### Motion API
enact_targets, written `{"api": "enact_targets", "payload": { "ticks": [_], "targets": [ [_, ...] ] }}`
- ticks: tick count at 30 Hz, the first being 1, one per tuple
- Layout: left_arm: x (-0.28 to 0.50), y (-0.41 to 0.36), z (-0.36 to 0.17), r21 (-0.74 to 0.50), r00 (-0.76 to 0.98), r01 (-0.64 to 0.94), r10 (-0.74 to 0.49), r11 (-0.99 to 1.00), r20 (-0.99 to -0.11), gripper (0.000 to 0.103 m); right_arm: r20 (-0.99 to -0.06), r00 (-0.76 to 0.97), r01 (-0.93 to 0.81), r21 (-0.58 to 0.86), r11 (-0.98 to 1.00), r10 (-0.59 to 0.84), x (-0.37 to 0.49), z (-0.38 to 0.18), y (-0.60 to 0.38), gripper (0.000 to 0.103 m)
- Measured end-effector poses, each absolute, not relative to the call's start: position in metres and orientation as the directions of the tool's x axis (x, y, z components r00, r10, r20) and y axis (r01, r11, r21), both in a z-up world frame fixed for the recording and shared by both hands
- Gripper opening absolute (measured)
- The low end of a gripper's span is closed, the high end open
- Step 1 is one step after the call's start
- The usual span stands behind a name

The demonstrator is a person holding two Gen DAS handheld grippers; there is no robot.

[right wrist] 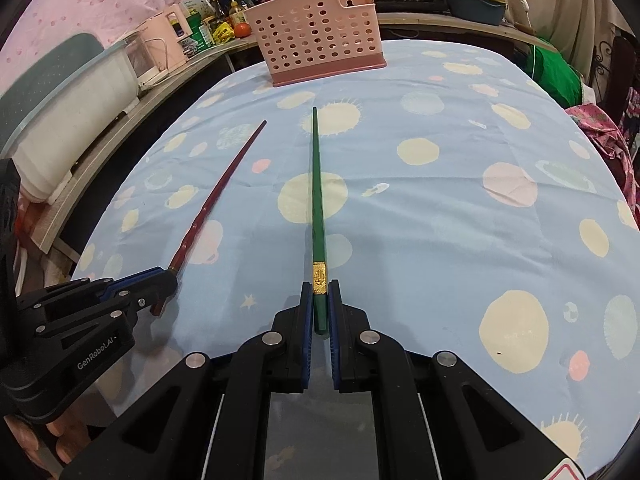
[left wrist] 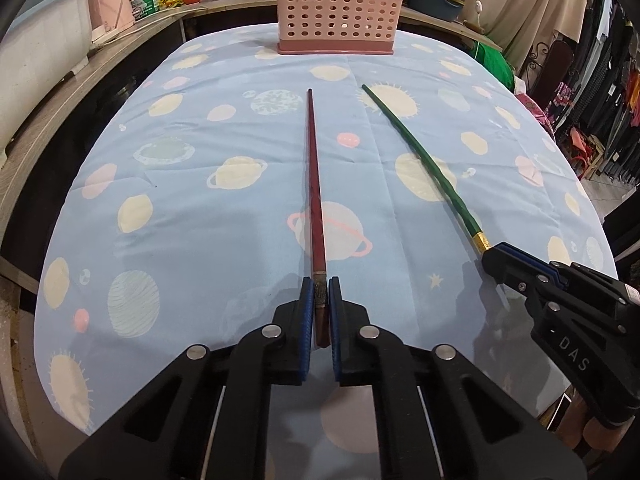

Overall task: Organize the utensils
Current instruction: 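Lift both chopsticks, lower them into the pink holder and open both grippers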

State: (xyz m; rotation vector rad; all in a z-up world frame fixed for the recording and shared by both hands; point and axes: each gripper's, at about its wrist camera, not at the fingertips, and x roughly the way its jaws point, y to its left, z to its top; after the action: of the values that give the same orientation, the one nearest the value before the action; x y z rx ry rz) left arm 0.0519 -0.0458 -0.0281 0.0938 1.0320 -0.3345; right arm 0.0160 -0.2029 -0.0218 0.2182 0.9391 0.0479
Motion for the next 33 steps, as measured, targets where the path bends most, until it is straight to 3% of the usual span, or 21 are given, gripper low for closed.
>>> {"api": "enact_targets", "payload": {
  "ticks": [16,33],
  "targets": [
    [0.060,-0.053,0.032,-0.071,0.522,0.338,-0.250,0.938,-0.816,0.007,-0.717,0.684,0.062,0.240,0.969,0.134,0.019,0.036,-0.220,0.007],
    [0.133,-0.033,0.130,-0.121,0.650,0.291,-0.289,0.949,-0.702,0.007,-0.568,0.818,0.061,0.252,0.966,0.097,0.073,0.126,-0.258,0.007]
  ]
}}
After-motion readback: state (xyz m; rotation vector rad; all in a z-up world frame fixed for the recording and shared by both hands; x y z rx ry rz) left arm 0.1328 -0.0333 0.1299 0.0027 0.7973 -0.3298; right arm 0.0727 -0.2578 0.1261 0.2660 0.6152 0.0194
